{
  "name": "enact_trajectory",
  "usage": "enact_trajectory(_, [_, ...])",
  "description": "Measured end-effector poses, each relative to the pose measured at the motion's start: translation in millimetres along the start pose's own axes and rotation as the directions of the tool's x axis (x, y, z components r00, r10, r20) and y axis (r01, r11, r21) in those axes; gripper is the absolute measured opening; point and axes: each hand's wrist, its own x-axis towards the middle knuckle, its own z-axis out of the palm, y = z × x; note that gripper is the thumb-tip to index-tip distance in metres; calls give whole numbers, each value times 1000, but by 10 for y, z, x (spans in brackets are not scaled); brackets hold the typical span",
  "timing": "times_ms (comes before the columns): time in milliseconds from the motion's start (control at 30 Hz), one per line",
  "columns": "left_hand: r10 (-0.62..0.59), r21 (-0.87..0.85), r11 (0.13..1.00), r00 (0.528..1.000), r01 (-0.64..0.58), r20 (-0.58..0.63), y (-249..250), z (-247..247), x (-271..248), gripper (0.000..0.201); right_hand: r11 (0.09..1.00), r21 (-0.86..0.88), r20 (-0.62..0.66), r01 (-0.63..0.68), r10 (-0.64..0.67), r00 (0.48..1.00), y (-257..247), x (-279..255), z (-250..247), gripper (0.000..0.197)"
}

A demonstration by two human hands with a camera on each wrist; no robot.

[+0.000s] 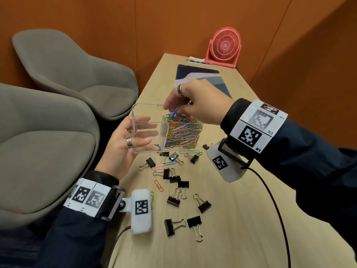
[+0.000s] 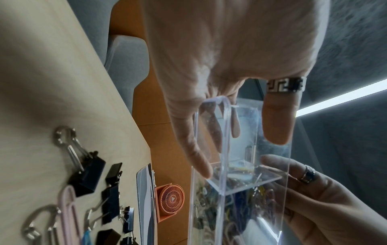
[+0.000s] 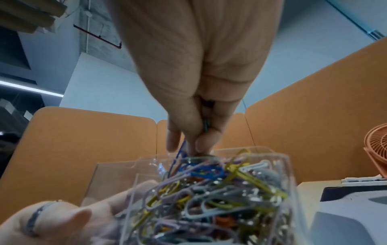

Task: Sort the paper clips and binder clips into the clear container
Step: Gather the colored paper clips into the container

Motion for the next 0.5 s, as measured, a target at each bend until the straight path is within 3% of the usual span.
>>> enact_trajectory(267, [-1, -1, 1000, 1000, 1, -4, 3, 5, -9, 48, 992, 38, -14, 117, -117, 993, -13, -61, 5, 27])
enact_trajectory(400, [-3, 7, 1000, 1000, 3, -3, 3, 9, -10, 47, 993, 80, -39, 86, -83, 996, 44, -36, 19, 22])
enact_trajectory(500, [-2, 4, 1000, 1000, 2, -4, 7, 11, -10, 47, 992, 95, -132, 79, -66, 989, 77, -37, 15, 15])
